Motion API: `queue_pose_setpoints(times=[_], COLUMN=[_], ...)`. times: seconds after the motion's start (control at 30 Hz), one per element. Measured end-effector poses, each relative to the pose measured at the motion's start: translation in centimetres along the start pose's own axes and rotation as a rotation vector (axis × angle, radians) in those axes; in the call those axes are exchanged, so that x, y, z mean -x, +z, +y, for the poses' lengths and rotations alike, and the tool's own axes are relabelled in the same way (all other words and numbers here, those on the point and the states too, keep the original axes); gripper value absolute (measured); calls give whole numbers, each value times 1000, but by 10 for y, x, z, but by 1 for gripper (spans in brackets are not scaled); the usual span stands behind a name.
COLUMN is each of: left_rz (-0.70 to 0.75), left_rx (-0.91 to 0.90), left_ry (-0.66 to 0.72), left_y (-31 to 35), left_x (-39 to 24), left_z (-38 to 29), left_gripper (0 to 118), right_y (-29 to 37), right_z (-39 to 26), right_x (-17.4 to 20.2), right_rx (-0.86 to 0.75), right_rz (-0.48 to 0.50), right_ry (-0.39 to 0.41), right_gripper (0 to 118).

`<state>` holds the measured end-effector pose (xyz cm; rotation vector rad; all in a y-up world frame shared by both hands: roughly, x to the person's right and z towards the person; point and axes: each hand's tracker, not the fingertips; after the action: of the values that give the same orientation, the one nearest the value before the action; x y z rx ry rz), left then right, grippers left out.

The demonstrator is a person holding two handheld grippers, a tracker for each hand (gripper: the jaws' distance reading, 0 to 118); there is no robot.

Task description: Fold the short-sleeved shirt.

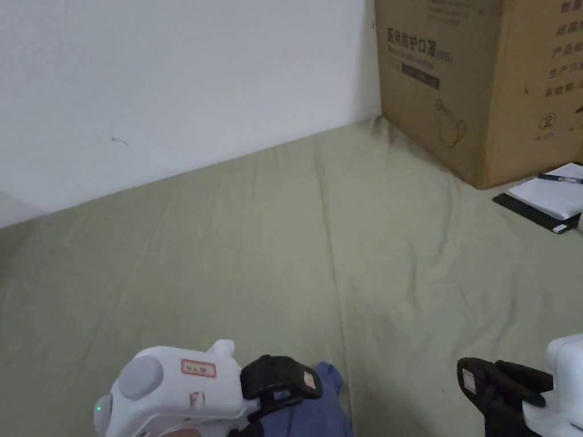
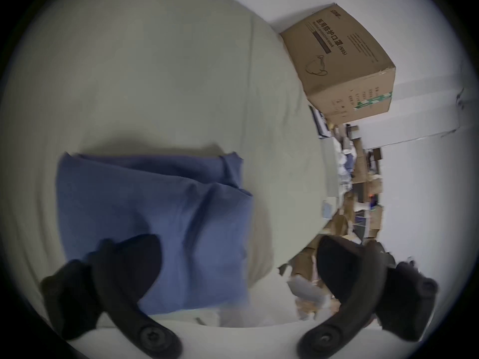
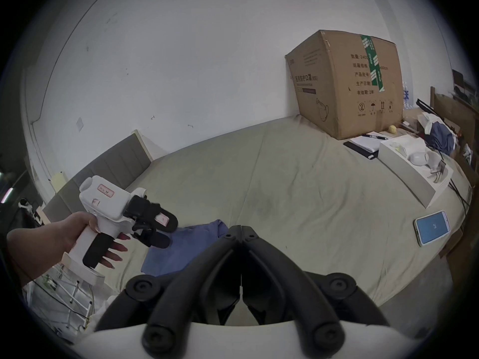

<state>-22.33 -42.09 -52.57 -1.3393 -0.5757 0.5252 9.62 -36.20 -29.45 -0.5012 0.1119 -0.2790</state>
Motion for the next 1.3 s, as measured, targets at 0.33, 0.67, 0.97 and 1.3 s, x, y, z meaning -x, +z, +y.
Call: queue_pose_setpoints(times=[0.33,0.67,0.97,1.3], left_rz=[150,287,47,375], left_rx=[-176,24,-305,-1205], left_ry=[-280,-380,-167,-438], left_y=[42,-91,-25,191], left_x=[-17,-23,-15,-38], left_z=[-33,-42,-41,-168], left_gripper=[17,0,0,0], right_y=[-10,-11,-3,40], right_z=[-2,-6,5,59], right_x=[-5,-2,6,66], right_rx=[3,29,20,-355], right_rz=[19,6,26,58], right_ry=[-4,25,-6,201], right_gripper=[0,0,0,0])
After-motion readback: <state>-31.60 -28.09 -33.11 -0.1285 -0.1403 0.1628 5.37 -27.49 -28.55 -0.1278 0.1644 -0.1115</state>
